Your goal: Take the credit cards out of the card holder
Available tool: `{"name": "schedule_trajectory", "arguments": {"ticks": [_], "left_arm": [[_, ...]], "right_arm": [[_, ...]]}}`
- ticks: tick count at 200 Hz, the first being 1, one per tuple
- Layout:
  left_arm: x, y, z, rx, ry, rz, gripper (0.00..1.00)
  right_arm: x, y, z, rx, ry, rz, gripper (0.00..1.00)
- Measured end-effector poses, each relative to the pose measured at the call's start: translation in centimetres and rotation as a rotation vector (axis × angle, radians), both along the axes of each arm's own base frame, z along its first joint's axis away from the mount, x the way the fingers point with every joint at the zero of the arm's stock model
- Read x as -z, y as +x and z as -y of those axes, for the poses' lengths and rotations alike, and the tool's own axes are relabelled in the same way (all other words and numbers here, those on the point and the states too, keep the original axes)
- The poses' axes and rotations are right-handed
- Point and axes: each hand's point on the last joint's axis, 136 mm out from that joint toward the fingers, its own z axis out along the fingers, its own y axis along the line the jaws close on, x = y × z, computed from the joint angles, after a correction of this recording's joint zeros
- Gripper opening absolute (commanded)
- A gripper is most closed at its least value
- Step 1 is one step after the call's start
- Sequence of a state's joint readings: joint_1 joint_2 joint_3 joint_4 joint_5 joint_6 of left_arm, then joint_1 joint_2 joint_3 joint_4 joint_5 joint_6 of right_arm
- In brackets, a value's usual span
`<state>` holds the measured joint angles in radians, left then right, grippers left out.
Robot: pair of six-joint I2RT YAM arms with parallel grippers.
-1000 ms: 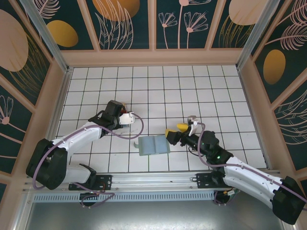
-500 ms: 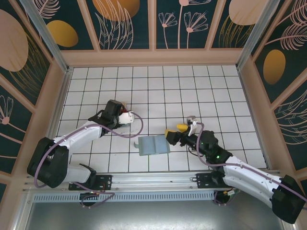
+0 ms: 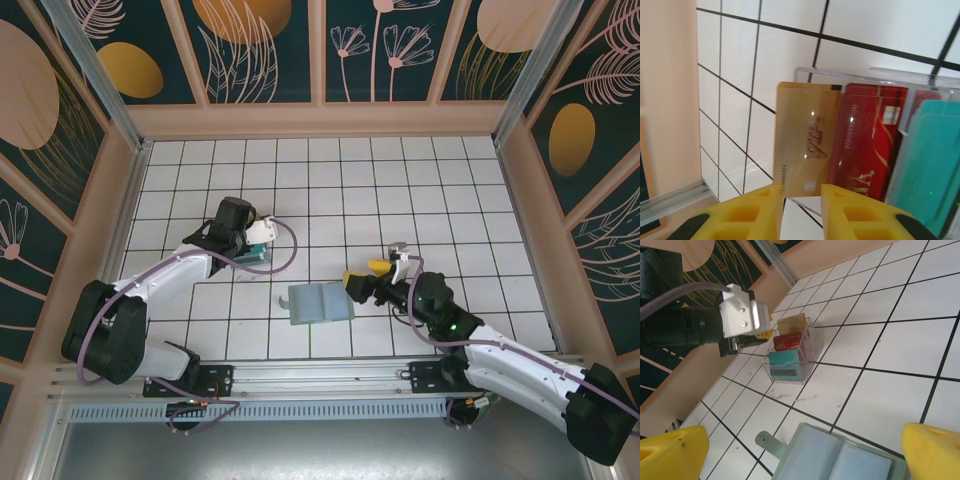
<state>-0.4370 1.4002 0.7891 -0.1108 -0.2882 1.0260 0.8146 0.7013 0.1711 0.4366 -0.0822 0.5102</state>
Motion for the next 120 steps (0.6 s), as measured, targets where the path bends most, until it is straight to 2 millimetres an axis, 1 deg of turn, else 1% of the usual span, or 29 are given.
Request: {"name": "schedule_trajectory", "arguments": {"ticks": [7,15,38,43,45,64,85,92,103,120], "left_arm": [[-0.2,0.1,0.1,-0.002,-0.006,0.005,0.33],[-0.4,0.2,0.1,-0.005,-0.012,0.01,0.42],[-1.1,0.2,0.4,-0.025,-0.066,0.023,0.83],[-1.5,0.2,0.5,-0.03,-0.08,0.03,0.95],[-1.7,0.3,0.5,-0.035,-0.09,0.034,0.98],[-4.2,0.4,1.0,-0.065,-0.19,0.085,0.99],[-8.0,0.7,1.5,-0.08,-0.291,0.163,0.99],[-9.3,0.7,1.5,-0.11,-0.356,0.186,0.99],[-10.8,0.6,1.5,-0.156,-0.447,0.212,0.99],[-12.5,0.4,1.3,-0.226,-0.563,0.239,0.99]], "right_arm": [[0.0,0.0,0.0,-0.001,0.0,0.0,0.99],[0.0,0.0,0.0,-0.001,0.0,0.0,0.99],[0.1,0.0,0.0,-0.001,-0.003,-0.002,0.99],[0.2,0.0,0.0,-0.001,-0.005,-0.004,0.99],[0.2,0.0,0.0,-0.001,-0.005,-0.005,0.99],[0.7,0.0,0.0,-0.002,-0.02,-0.019,0.99],[1.3,0.0,-0.1,-0.006,-0.041,-0.035,0.99],[1.5,0.0,-0.1,-0.007,-0.047,-0.041,0.99],[1.7,-0.1,-0.2,-0.01,-0.057,-0.049,0.99],[1.6,0.0,-0.3,-0.014,-0.062,-0.052,0.99]]}}
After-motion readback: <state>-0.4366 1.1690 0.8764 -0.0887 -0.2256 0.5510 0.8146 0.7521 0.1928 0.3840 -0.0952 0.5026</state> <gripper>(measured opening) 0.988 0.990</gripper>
